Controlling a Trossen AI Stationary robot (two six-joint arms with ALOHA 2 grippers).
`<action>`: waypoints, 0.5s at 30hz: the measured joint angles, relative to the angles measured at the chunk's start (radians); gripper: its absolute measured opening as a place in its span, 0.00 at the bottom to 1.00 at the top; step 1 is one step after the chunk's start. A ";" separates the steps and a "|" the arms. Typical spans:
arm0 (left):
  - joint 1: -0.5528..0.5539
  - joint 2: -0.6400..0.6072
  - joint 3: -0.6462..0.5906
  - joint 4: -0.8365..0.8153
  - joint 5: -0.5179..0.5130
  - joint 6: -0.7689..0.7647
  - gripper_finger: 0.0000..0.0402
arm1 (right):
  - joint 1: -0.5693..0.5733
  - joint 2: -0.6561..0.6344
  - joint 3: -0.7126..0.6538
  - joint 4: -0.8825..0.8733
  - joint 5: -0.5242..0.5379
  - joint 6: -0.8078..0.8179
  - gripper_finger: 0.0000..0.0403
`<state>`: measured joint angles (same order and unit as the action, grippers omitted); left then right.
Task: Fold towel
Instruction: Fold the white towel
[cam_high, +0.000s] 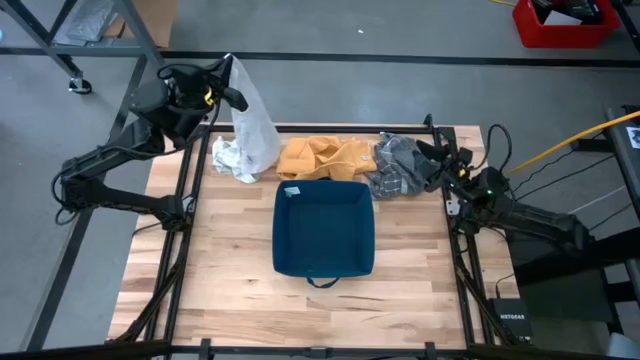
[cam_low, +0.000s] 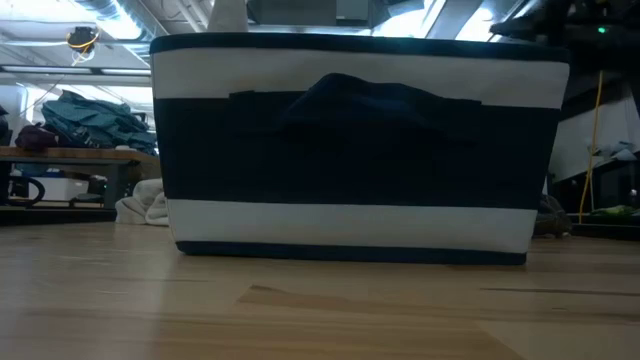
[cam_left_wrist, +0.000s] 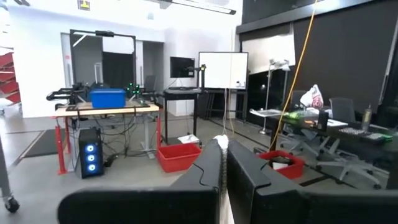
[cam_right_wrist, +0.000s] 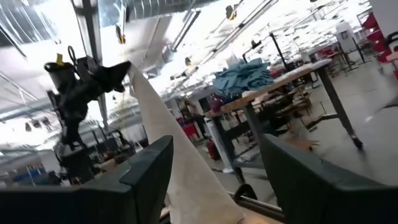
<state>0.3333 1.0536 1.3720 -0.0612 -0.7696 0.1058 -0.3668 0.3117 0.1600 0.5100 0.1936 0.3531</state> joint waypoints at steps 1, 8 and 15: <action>0.003 0.004 0.000 0.000 0.000 -0.001 0.00 | 0.000 0.051 0.025 0.006 -0.001 -0.007 0.62; 0.015 0.046 0.000 0.021 0.001 -0.002 0.00 | 0.000 0.464 0.290 0.011 -0.052 -0.019 0.62; 0.015 0.071 0.000 0.100 0.001 -0.001 0.00 | 0.001 0.837 0.607 -0.056 -0.205 0.046 0.62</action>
<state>0.3482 1.1244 1.3720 0.0390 -0.7689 0.1050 -0.3653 1.1489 0.7666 0.4541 -0.0111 0.3988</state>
